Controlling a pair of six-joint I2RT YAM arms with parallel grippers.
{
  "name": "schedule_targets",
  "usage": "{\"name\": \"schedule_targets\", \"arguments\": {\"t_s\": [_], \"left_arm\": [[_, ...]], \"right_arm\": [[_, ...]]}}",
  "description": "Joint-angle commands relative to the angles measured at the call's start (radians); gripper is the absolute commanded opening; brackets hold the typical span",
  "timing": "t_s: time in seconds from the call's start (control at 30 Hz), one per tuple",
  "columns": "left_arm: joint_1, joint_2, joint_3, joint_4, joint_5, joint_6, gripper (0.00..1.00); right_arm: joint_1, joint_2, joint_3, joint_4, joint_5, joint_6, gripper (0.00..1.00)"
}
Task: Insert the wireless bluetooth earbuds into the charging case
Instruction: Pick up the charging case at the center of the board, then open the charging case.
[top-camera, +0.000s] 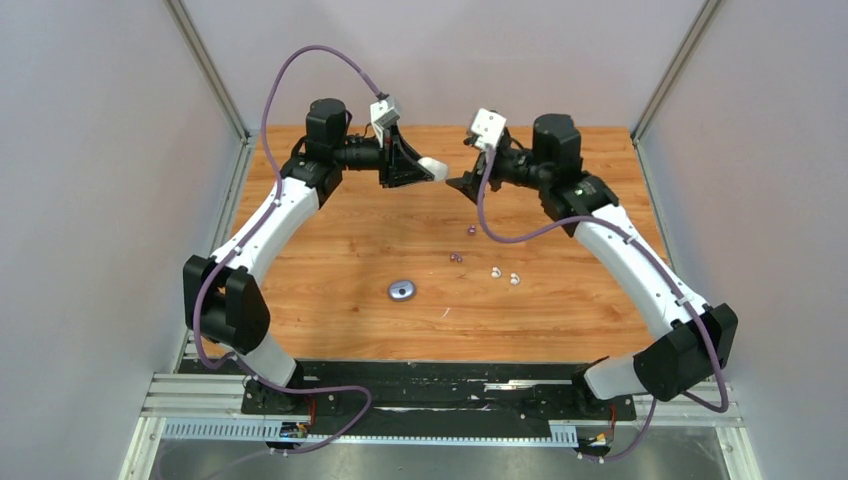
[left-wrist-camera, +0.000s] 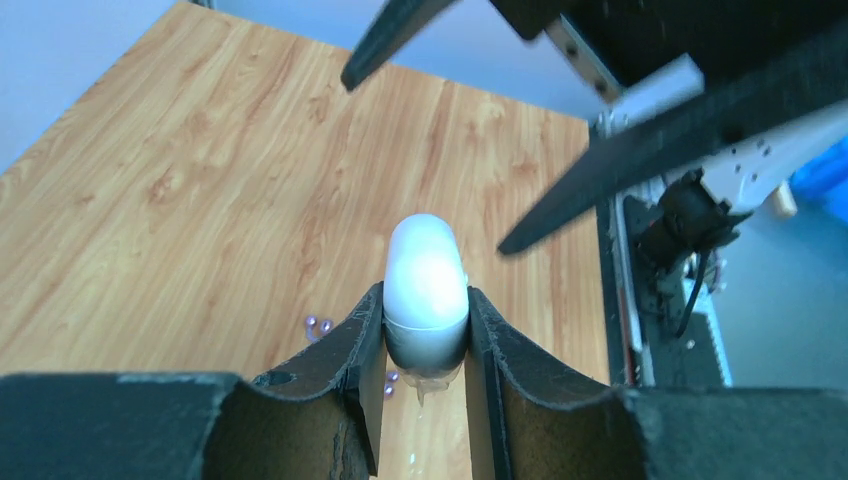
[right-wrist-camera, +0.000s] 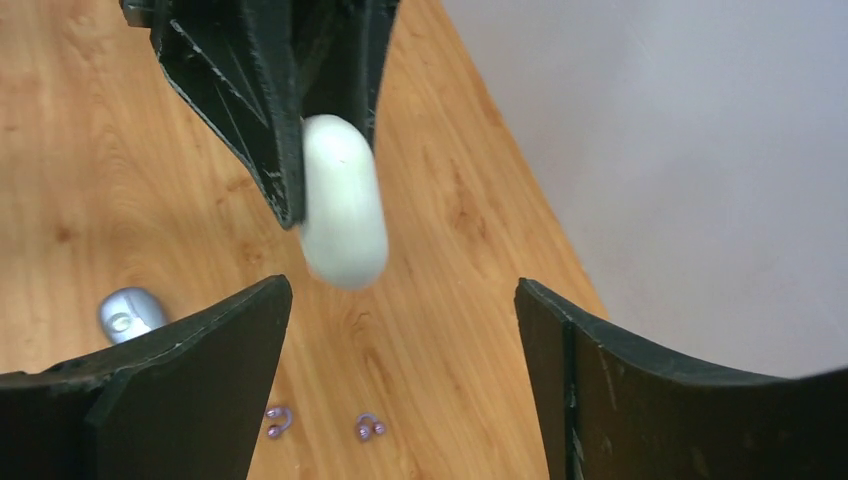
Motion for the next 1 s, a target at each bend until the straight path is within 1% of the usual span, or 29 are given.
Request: {"name": "schedule_targets", "arguments": {"t_s": [0.0,0.07,0.13,0.2,0.3,0.37,0.53,0.63,0.8,0.97], "left_arm": [[-0.007,-0.006,0.077,-0.290,0.040,0.378,0.00],[-0.008,-0.016,0.081,-0.359,0.031,0.487,0.00],[-0.010,-0.028,0.082,-0.401,0.021,0.556,0.00],[-0.014,-0.038,0.078,-0.425,0.012,0.599,0.00],[-0.019,-0.052,0.068,-0.432,0.006,0.618,0.00],[-0.023,-0.059,0.055,-0.433,0.005,0.619,0.00],[-0.035,-0.072,0.040,-0.429,0.004,0.618,0.00],[-0.043,-0.074,0.036,-0.421,0.005,0.605,0.00],[-0.048,-0.081,0.029,-0.416,0.008,0.596,0.00],[-0.048,-0.084,0.024,-0.419,0.007,0.602,0.00]], "right_arm": [[-0.121,0.044,0.110,-0.232,-0.410,0.135,0.84],[-0.143,0.067,0.127,-0.236,-0.480,0.168,0.84],[-0.143,0.101,0.156,-0.268,-0.529,0.171,0.84],[-0.141,0.139,0.183,-0.283,-0.568,0.196,0.83],[-0.138,0.194,0.222,-0.285,-0.614,0.254,0.82],[-0.132,0.213,0.232,-0.285,-0.616,0.265,0.82],[-0.105,0.228,0.223,-0.273,-0.564,0.235,0.81],[-0.099,0.237,0.221,-0.254,-0.525,0.242,0.79],[-0.102,0.253,0.217,-0.194,-0.415,0.291,0.76],[-0.149,0.277,0.245,-0.139,-0.383,0.384,0.74]]}}
